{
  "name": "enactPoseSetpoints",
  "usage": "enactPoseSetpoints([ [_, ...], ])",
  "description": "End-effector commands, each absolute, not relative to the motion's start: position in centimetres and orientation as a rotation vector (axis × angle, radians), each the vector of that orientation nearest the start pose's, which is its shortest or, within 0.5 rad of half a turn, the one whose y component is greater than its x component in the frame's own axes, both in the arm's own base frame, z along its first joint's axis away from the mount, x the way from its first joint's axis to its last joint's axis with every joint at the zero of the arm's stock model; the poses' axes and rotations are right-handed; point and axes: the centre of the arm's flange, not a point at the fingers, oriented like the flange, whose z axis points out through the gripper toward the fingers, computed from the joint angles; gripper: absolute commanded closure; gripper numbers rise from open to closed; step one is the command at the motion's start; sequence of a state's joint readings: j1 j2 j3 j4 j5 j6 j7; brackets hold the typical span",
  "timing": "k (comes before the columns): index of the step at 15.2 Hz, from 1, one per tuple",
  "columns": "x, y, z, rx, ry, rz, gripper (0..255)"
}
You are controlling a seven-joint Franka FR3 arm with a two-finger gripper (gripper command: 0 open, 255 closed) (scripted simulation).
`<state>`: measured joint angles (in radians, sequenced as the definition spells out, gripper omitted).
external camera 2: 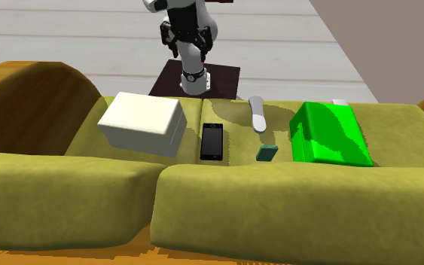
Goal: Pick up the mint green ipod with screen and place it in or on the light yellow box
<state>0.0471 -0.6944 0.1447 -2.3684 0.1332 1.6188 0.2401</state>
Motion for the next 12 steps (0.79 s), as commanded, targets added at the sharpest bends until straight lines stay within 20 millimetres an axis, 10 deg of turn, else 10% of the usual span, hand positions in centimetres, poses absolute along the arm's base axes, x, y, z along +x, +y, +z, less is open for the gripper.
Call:
enactPoseSetpoints([
  [1,33.3,11.0,54.0,-3.110,0.151,0.096,0],
  [12,38.7,22.5,46.9,-3.123,0.161,0.064,0],
])
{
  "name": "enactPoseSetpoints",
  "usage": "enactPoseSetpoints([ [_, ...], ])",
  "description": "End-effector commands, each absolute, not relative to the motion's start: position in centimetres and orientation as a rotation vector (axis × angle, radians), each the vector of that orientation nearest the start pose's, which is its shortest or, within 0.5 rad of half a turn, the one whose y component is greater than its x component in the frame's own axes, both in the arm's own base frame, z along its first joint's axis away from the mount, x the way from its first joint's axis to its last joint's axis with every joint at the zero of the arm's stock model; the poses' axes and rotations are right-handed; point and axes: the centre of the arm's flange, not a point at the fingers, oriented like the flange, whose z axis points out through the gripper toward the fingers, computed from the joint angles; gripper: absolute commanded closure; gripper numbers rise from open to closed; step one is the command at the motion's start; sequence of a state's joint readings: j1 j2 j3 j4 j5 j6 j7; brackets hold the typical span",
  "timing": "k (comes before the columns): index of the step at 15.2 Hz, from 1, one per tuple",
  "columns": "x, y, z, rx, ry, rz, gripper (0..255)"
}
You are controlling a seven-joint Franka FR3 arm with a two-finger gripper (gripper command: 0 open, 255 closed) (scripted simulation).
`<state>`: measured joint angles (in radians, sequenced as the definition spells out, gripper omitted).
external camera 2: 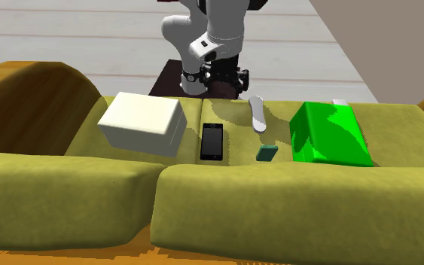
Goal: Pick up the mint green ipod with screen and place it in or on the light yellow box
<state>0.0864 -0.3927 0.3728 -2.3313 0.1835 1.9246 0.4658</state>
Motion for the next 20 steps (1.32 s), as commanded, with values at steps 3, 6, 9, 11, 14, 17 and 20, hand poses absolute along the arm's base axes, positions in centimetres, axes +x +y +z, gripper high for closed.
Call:
enactPoseSetpoints([
  [3,40.2,25.6,45.0,-3.126,0.164,0.056,0],
  [6,41.7,28.7,43.0,-3.129,0.167,0.047,0],
  [9,43.2,31.8,41.1,-3.133,0.169,0.038,0],
  [11,44.3,33.9,39.8,-3.135,0.171,0.032,0],
  [14,45.8,37.0,37.9,-3.138,0.174,0.024,0],
  [17,47.4,40.0,35.9,-3.141,0.177,0.015,0],
  [20,47.4,40.1,34.8,-3.141,0.177,0.015,0],
])
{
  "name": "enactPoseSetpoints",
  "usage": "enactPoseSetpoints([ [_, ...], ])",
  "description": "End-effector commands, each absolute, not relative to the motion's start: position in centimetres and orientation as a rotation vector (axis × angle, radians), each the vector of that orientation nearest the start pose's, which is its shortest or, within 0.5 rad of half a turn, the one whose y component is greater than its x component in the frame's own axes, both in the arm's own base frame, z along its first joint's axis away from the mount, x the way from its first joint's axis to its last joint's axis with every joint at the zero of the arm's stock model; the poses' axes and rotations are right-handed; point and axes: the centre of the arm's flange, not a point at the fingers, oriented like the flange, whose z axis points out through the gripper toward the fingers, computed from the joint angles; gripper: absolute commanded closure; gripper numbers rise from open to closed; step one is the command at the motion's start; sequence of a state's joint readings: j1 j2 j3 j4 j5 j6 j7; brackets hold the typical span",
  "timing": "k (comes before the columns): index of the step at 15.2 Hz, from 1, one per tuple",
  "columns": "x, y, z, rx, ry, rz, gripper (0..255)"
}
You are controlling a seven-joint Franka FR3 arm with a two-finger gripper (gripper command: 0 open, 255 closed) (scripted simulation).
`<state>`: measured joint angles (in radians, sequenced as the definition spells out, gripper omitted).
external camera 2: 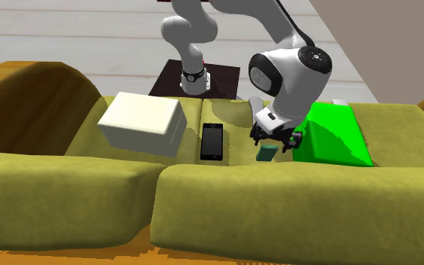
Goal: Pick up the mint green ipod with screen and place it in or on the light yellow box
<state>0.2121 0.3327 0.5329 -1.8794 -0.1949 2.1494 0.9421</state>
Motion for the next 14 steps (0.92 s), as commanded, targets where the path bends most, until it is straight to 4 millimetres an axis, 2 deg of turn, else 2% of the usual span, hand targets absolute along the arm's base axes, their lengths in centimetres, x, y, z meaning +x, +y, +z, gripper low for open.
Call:
enactPoseSetpoints([
  [1,47.4,40.1,34.3,-3.141,0.177,0.015,0],
  [5,47.4,40.1,31.9,-3.141,0.177,0.015,0],
  [13,47.4,40.1,31.9,-3.141,0.177,0.015,0],
  [14,47.4,40.1,31.9,-3.141,0.177,0.015,255],
])
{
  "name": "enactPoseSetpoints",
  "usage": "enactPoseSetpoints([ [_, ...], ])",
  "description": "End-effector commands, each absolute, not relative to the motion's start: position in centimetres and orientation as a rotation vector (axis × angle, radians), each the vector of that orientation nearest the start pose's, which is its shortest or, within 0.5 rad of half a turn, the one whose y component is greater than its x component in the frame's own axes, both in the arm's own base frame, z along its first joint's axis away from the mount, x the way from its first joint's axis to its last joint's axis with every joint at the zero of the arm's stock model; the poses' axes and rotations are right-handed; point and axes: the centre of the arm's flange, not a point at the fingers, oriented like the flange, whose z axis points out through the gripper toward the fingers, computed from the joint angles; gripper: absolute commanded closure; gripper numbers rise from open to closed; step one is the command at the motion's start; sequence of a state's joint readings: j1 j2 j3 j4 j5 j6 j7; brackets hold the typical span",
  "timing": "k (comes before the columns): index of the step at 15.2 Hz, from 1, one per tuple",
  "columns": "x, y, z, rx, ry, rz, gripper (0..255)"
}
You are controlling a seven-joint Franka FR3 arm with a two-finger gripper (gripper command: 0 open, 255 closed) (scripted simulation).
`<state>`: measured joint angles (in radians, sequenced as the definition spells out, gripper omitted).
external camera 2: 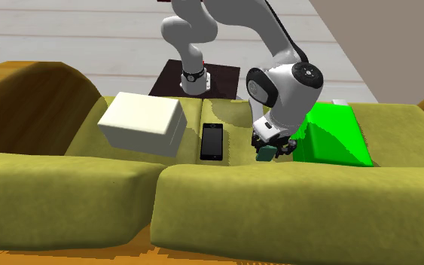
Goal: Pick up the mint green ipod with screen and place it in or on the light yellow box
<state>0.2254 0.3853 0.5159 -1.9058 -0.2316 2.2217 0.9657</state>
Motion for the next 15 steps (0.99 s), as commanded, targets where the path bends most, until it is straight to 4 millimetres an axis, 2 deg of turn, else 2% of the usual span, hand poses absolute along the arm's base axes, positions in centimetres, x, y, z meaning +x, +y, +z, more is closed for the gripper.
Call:
enactPoseSetpoints([
  [1,47.4,40.1,31.9,-3.141,0.177,0.015,255],
  [9,47.4,40.1,31.9,-3.141,0.177,0.015,255],
  [15,47.4,40.1,35.0,-3.141,0.177,0.015,255],
])
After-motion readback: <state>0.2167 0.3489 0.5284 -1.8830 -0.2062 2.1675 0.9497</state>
